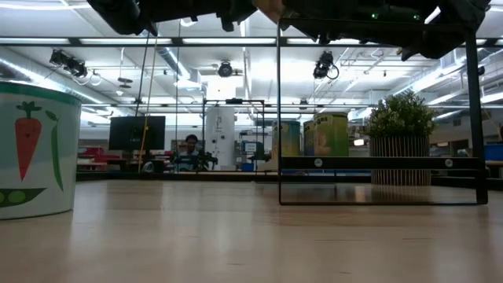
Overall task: Pick and place cans onto a shelf
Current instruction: Put the canned peaches on the shelf
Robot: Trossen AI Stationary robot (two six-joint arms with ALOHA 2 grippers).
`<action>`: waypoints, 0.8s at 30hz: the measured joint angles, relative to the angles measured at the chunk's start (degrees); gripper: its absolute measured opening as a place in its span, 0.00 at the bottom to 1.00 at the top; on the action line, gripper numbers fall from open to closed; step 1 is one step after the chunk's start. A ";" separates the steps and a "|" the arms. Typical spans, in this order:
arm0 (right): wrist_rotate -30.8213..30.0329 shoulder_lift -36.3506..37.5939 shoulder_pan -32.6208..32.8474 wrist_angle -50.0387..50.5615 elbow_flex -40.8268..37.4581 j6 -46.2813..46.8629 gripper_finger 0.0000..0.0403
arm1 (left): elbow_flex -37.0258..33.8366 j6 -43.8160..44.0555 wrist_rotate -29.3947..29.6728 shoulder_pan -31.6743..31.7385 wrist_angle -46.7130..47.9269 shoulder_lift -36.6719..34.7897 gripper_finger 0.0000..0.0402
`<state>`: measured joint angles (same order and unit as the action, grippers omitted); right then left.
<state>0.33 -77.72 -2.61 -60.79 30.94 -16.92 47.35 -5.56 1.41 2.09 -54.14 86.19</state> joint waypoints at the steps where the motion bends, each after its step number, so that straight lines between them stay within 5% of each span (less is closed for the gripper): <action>1: -0.22 0.03 0.00 0.49 0.01 -0.03 0.85 | 0.00 0.00 0.00 0.00 0.15 0.00 0.79; 7: -2.04 0.68 0.00 5.59 0.07 -0.23 0.98 | 0.00 -0.04 -0.13 0.33 0.95 0.02 0.81; 13: -9.00 8.09 0.87 19.10 0.09 -0.56 0.97 | 0.00 0.12 -0.48 2.99 7.11 -1.17 0.80; 19: -23.03 18.55 4.79 41.84 0.09 -0.01 0.98 | -0.02 2.77 -2.55 7.13 17.47 -1.63 0.80; 24: -31.04 26.06 9.44 48.82 0.09 -0.37 0.97 | -0.07 6.14 -2.71 9.67 23.74 1.13 0.80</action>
<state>-30.71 -51.65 6.83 -11.97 31.03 -17.29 47.29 0.58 -1.30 11.75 -30.40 87.32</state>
